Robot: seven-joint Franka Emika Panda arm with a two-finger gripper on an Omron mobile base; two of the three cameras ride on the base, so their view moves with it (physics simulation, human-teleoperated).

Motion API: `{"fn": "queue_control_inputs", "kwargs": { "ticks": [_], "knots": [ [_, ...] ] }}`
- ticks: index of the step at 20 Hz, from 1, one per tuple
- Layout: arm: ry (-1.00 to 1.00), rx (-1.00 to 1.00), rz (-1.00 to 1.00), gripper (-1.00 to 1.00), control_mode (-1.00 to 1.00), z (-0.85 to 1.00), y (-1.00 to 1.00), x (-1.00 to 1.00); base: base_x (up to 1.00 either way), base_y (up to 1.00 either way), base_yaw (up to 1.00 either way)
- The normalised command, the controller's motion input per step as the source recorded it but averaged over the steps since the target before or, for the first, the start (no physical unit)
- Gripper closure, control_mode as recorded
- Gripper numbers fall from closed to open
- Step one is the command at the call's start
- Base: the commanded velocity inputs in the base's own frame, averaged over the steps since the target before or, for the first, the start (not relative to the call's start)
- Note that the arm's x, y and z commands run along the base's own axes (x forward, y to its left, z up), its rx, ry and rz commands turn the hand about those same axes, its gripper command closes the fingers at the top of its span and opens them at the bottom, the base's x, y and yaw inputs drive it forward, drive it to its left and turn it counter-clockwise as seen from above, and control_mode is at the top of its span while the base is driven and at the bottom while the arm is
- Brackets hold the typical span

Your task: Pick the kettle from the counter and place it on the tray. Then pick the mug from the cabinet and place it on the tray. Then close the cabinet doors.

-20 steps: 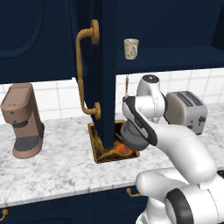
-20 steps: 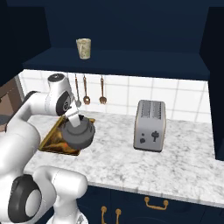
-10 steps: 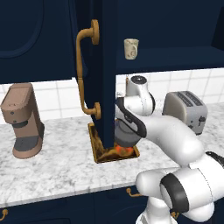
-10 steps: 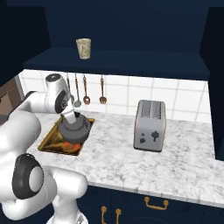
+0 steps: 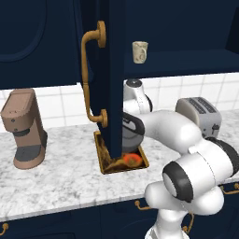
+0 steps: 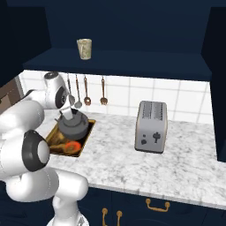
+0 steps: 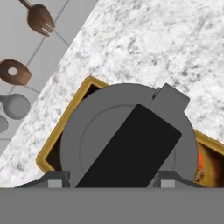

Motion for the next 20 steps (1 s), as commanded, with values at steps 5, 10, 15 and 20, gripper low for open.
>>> {"fn": "queue_control_inputs", "kwargs": {
  "ticks": [5,10,15,20],
  "knots": [
    [0.0,0.01,-0.02,1.0,-1.0,-0.05,0.0,0.41,0.0,0.0,0.0],
    [0.0,0.0,-0.01,1.0,-1.0,-0.13,0.03,0.13,0.0,0.0,0.0],
    [0.0,0.0,0.0,1.0,-1.0,-0.36,0.1,0.0,0.0,0.0,0.0],
    [0.0,0.0,0.0,1.0,-1.0,-0.23,0.03,0.05,0.0,0.0,0.0]
  ]
}}
